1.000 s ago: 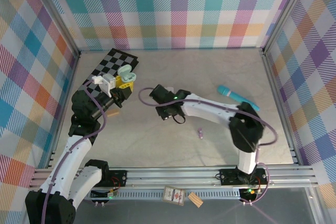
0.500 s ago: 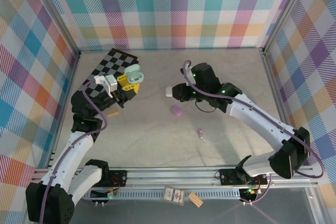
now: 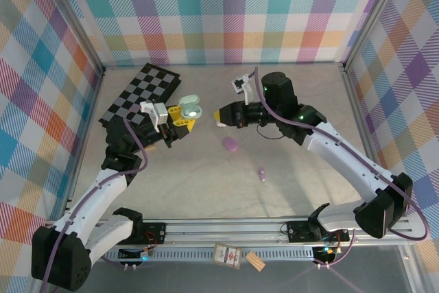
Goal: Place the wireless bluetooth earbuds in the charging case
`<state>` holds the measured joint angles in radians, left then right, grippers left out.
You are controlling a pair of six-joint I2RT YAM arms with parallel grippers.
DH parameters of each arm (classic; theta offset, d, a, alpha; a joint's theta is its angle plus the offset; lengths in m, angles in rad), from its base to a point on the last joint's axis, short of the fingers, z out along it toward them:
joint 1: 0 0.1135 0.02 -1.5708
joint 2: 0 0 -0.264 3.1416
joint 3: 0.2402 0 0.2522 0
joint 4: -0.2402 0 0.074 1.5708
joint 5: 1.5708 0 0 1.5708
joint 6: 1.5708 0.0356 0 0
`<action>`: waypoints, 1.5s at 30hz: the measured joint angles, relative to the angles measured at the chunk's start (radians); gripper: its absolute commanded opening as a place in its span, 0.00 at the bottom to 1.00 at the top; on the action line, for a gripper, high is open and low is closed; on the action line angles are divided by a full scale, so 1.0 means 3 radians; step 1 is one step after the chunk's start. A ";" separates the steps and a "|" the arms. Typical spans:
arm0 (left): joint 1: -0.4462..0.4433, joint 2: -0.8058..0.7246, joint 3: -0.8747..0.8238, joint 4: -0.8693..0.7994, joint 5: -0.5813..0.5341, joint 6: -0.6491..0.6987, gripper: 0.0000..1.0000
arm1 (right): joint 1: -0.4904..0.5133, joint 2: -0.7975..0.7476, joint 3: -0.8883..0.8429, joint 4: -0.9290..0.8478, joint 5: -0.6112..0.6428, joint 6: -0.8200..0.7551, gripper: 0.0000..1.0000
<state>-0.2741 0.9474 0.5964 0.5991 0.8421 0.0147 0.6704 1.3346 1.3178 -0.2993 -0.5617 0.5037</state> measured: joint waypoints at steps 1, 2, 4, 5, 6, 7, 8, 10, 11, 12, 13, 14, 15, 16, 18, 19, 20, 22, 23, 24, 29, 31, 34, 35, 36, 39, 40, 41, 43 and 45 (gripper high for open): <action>-0.0010 0.0023 -0.0004 -0.0009 0.0020 0.0003 0.32 | 0.0000 0.0008 0.0010 0.0043 -0.0052 0.0020 0.23; -0.0020 0.0038 -0.0006 -0.0013 0.0023 0.0003 0.32 | 0.0000 0.0019 0.0022 0.0065 -0.0094 0.0033 0.23; -0.0050 0.0069 -0.0011 -0.0029 0.0048 0.0013 0.32 | 0.0004 0.0072 0.0058 0.0112 -0.0181 0.0043 0.23; -0.0066 0.0080 -0.0011 -0.0039 0.0053 0.0015 0.32 | 0.0011 0.0100 0.0076 0.0120 -0.0209 0.0043 0.23; -0.0085 0.0088 -0.0011 -0.0060 0.0075 0.0020 0.32 | 0.0017 0.0135 0.0102 0.0121 -0.0234 0.0042 0.23; -0.0103 0.0090 -0.0011 -0.0084 0.0100 0.0034 0.32 | 0.0018 0.0175 0.0131 0.0122 -0.0258 0.0042 0.22; -0.0113 0.0090 -0.0011 -0.0099 0.0120 0.0045 0.32 | 0.0024 0.0212 0.0160 0.0123 -0.0276 0.0041 0.22; -0.0136 0.0089 -0.0011 -0.0156 0.0160 0.0093 0.32 | 0.0033 0.0282 0.0212 0.0125 -0.0305 0.0041 0.22; -0.0142 0.0089 -0.0011 -0.0179 0.0175 0.0107 0.32 | 0.0039 0.0306 0.0228 0.0126 -0.0315 0.0041 0.22; -0.0148 0.0089 -0.0011 -0.0207 0.0188 0.0120 0.32 | 0.0046 0.0326 0.0234 0.0125 -0.0327 0.0041 0.22; -0.0148 0.0089 -0.0011 -0.0223 0.0197 0.0132 0.32 | 0.0055 0.0340 0.0235 0.0126 -0.0340 0.0041 0.22; -0.0148 0.0089 -0.0011 -0.0238 0.0207 0.0145 0.32 | 0.0060 0.0351 0.0238 0.0126 -0.0346 0.0041 0.22; -0.0148 0.0089 -0.0011 -0.0248 0.0212 0.0155 0.32 | 0.0061 0.0365 0.0244 0.0126 -0.0352 0.0041 0.22; -0.0148 0.0089 -0.0011 -0.0251 0.0216 0.0167 0.32 | 0.0069 0.0379 0.0253 0.0126 -0.0354 0.0041 0.22; -0.0148 0.0089 -0.0011 -0.0251 0.0216 0.0175 0.32 | 0.0080 0.0392 0.0259 0.0126 -0.0357 0.0041 0.22; -0.0148 0.0089 -0.0011 -0.0251 0.0210 0.0178 0.32 | 0.0083 0.0398 0.0261 0.0125 -0.0365 0.0041 0.22; -0.0148 0.0089 -0.0011 -0.0251 0.0207 0.0178 0.32 | 0.0084 0.0401 0.0262 0.0125 -0.0365 0.0041 0.22; -0.0148 0.0089 -0.0011 -0.0251 0.0207 0.0177 0.33 | 0.0090 0.0416 0.0263 0.0126 -0.0366 0.0041 0.22; -0.0148 0.0089 -0.0011 -0.0249 0.0206 0.0177 0.32 | 0.0097 0.0425 0.0263 0.0126 -0.0366 0.0041 0.22; -0.0148 0.0089 -0.0011 -0.0245 0.0206 0.0175 0.32 | 0.0100 0.0436 0.0263 0.0126 -0.0366 0.0042 0.22; -0.0148 0.0093 -0.0011 -0.0248 0.0183 0.0163 0.32 | 0.0104 0.0506 0.0263 0.0131 -0.0371 0.0042 0.22; -0.0148 0.0099 -0.0011 -0.0251 0.0168 0.0161 0.32 | 0.0104 0.0518 0.0263 0.0140 -0.0375 0.0042 0.25; -0.0148 0.0100 -0.0011 -0.0252 0.0155 0.0151 0.32 | 0.0104 0.0519 0.0267 0.0148 -0.0374 0.0039 0.29; -0.0148 0.0102 -0.0011 -0.0251 0.0154 0.0150 0.32 | 0.0104 0.0519 0.0271 0.0146 -0.0364 0.0039 0.29; -0.0148 0.0103 -0.0011 -0.0251 0.0154 0.0148 0.33 | 0.0104 0.0519 0.0277 0.0142 -0.0361 0.0038 0.30; -0.0148 0.0106 -0.0011 -0.0248 0.0151 0.0132 0.32 | 0.0104 0.0519 0.0309 0.0094 -0.0329 0.0027 0.32; -0.0148 0.0108 -0.0011 -0.0243 0.0153 0.0123 0.32 | 0.0106 0.0519 0.0324 0.0069 -0.0310 0.0018 0.32; -0.0148 0.0109 -0.0011 -0.0242 0.0154 0.0113 0.32 | 0.0108 0.0519 0.0333 0.0052 -0.0298 0.0014 0.32; -0.0148 0.0109 -0.0011 -0.0240 0.0156 0.0102 0.32 | 0.0121 0.0519 0.0361 0.0001 -0.0261 0.0003 0.34; -0.0148 0.0109 -0.0011 -0.0235 0.0156 0.0100 0.32 | 0.0125 0.0518 0.0388 -0.0042 -0.0225 -0.0028 0.37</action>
<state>-0.3183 0.9802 0.5930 0.5285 0.8890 0.0448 0.7078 1.4899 1.4342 -0.3119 -0.6292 0.4953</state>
